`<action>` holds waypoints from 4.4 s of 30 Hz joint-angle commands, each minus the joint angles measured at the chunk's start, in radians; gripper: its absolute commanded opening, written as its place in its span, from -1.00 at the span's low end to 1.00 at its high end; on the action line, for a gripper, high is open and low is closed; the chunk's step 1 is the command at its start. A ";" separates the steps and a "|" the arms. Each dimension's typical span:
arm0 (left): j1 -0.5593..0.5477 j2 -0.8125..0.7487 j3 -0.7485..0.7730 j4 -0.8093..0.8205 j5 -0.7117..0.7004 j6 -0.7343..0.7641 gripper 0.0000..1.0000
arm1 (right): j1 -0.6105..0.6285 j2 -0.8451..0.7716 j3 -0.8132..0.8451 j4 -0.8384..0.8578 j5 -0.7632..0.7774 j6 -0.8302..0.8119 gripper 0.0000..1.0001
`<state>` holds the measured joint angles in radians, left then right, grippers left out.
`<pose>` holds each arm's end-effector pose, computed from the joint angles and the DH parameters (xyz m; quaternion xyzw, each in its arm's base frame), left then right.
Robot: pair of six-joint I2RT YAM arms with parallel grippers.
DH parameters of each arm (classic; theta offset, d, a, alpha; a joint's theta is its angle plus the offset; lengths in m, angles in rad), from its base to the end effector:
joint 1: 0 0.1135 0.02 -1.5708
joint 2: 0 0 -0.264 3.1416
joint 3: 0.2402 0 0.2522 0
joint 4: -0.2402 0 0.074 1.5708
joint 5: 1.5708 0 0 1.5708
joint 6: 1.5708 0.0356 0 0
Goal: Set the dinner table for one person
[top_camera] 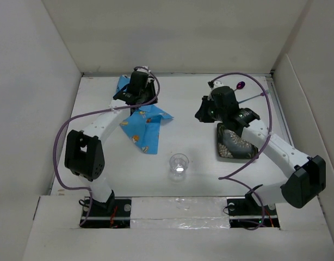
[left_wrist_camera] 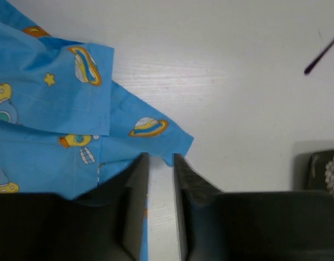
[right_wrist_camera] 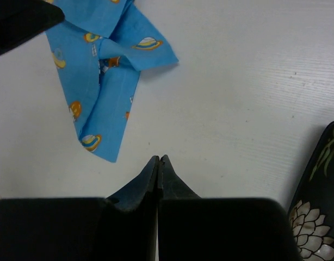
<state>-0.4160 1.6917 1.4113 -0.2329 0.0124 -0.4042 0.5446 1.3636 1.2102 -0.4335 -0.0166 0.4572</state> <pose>0.3651 -0.1618 0.3116 0.0082 0.8634 -0.2060 0.4605 0.2633 0.1602 0.3330 -0.0424 0.8804 0.2332 0.4108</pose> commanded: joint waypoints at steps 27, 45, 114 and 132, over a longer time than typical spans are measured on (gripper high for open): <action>0.161 0.206 -0.106 0.294 -0.066 -0.229 0.00 | 0.084 -0.050 -0.081 0.006 -0.026 0.029 -0.79; 0.203 -0.059 -0.126 0.313 -0.037 -0.212 -1.00 | 0.084 0.334 0.031 0.258 -0.114 0.064 0.32; 0.490 -0.734 -0.242 0.072 0.258 -0.085 -1.00 | 0.052 0.241 0.246 0.065 -0.239 -0.133 -0.16; 0.490 -0.724 -0.285 0.017 0.244 -0.073 -1.00 | 0.003 0.623 0.160 0.141 -0.252 -0.071 0.18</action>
<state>0.0738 0.9775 1.1316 -0.2436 0.2504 -0.4942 0.5461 2.0014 1.3975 -0.3473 -0.3138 0.3431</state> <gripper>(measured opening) 0.003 0.589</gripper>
